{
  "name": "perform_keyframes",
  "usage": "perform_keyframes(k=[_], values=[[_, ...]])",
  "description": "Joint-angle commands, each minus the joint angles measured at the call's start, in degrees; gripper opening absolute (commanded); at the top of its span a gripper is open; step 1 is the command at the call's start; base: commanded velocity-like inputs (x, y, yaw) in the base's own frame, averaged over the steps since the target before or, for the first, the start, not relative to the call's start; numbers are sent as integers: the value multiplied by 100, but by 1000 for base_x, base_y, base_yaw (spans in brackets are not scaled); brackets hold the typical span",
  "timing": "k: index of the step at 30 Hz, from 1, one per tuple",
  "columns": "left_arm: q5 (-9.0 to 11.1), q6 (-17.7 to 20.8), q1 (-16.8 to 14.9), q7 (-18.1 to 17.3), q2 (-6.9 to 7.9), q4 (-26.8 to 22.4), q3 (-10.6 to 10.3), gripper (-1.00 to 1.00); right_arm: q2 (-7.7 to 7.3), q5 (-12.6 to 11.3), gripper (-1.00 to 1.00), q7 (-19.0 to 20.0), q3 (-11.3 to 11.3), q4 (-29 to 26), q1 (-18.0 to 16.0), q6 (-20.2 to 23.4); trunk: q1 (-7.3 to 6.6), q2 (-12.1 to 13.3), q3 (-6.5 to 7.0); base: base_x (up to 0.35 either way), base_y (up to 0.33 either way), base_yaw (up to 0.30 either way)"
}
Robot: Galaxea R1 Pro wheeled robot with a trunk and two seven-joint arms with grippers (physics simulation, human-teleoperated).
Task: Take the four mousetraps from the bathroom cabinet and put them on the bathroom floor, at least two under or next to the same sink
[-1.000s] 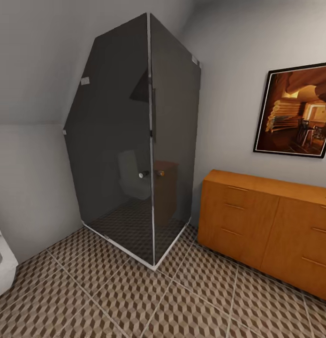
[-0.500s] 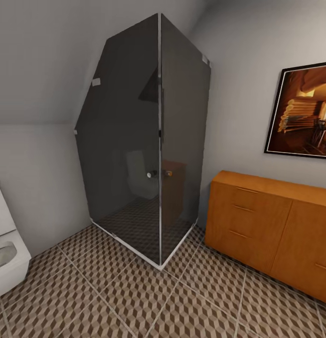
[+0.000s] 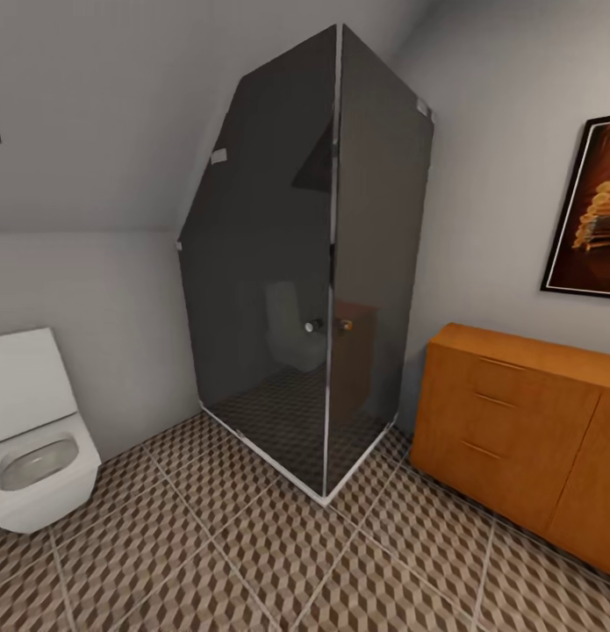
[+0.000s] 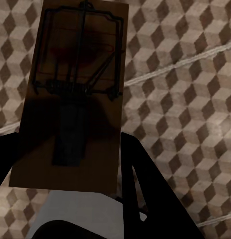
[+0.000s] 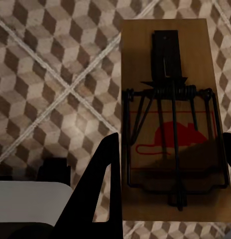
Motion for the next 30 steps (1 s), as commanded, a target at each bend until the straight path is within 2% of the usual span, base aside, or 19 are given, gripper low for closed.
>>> perform_keyframes(k=[1,8,22,25,30], values=[[-27,23,-5,21,-2,-1,22,-100,1,47,-100,-9,-23,9,-7,12,0,-4,-6,0,0,79],[-27,23,-5,21,-2,-1,19,-100,-5,50,-100,4,-21,9,-6,0,0,-4,-6,0,0,100],[-27,23,-5,21,-2,-1,20,-100,-9,55,-100,-17,-20,9,-3,1,0,-4,-6,0,0,281],[-27,23,-5,21,-2,-1,18,-100,-7,93,-100,-23,-18,9,-3,3,0,-4,-6,0,0,299],[-27,23,-5,21,-2,-1,18,-100,8,288,-100,-38,-20,9,-3,4,0,-4,-6,0,0,300]])
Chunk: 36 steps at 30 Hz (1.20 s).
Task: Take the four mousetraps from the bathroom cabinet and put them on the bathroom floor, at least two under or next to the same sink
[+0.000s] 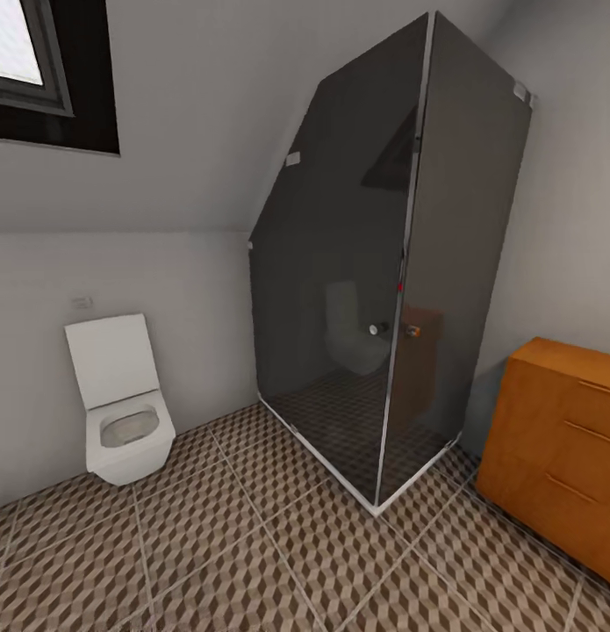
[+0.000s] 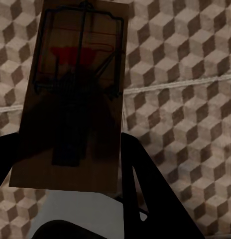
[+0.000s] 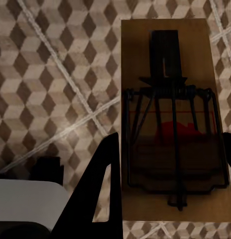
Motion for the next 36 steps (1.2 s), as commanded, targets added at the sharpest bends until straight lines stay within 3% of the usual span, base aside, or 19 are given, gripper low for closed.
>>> perform_keyframes(k=[1,36], values=[[-28,23,-5,21,-2,-1,21,-100,1,70,-100,-11,-25,9,-6,10,0,-4,-6,0,0,300],[-28,23,-5,21,-2,-1,21,-100,79,165,-100,-14,-25,9,-8,2,0,-4,-6,0,0,300]])
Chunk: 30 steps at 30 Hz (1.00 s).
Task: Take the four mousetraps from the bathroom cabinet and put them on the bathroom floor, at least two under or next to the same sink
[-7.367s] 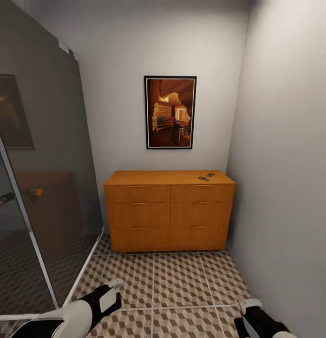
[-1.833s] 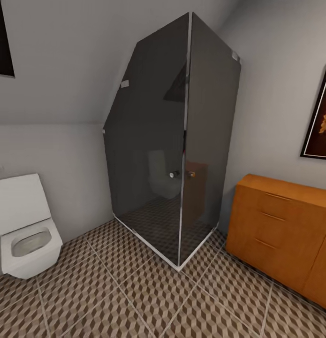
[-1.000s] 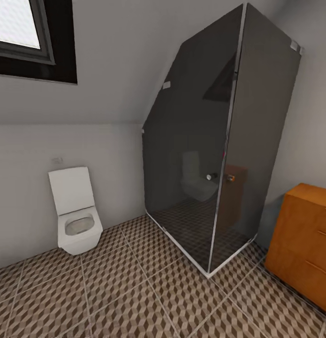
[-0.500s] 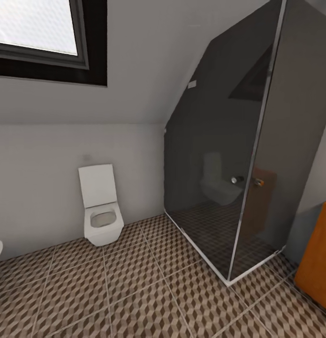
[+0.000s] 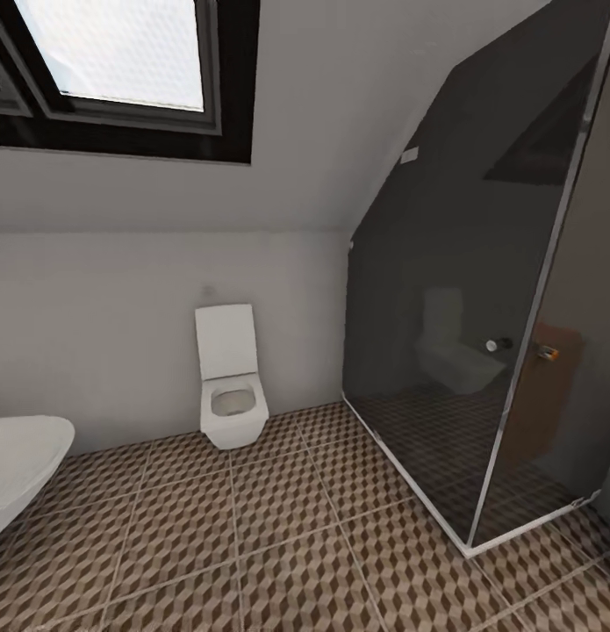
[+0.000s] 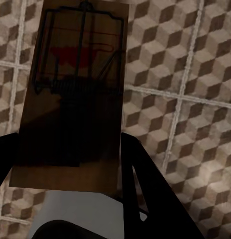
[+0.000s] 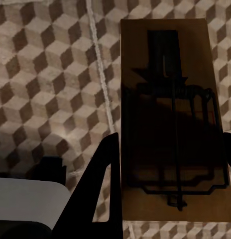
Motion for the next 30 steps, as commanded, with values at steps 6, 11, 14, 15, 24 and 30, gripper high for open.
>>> perform_keyframes(k=[6,11,14,15,24,30], values=[[-28,24,-5,21,-2,-1,21,-100,-1,47,-100,-11,-24,8,-6,10,0,-4,-6,0,0,300],[-28,24,-5,21,-2,-1,22,-100,-1,47,-100,-11,-24,8,-5,10,0,-4,-6,0,0,300],[-28,24,-5,21,-2,-1,21,-100,-1,47,-100,-11,-24,8,-5,10,0,-4,-6,0,0,300],[-28,24,-5,21,-2,-1,21,-100,-1,47,-100,-11,-24,8,-5,10,0,-4,-6,0,0,300],[-30,23,-5,21,-2,-1,21,-100,-1,47,-100,-11,-24,8,-4,10,0,-4,-6,0,0,300],[-31,23,-5,21,-2,-1,21,-100,-1,47,-100,-11,-24,8,-4,10,0,-4,-6,0,0,300]])
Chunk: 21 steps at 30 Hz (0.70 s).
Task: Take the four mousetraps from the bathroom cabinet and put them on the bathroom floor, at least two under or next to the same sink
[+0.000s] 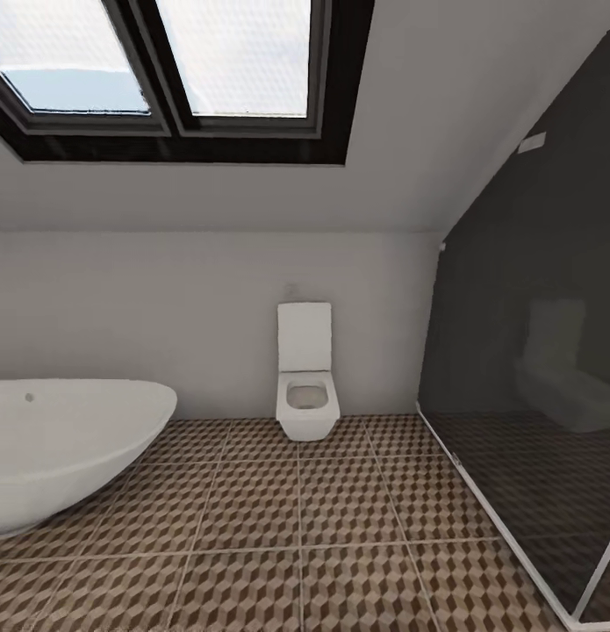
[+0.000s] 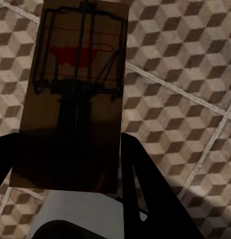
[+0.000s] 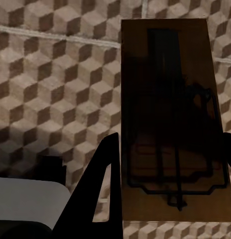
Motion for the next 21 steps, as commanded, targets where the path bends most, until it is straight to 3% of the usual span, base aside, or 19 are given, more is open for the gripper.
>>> perform_keyframes(k=[1,21], values=[[-28,23,-5,21,-2,-1,21,-100,-1,47,-100,-10,-24,9,-6,10,0,-4,-6,0,0,300],[-34,22,-5,21,-2,-2,22,-100,-1,47,-100,-10,-24,9,-7,10,0,-4,-6,0,0,300]])
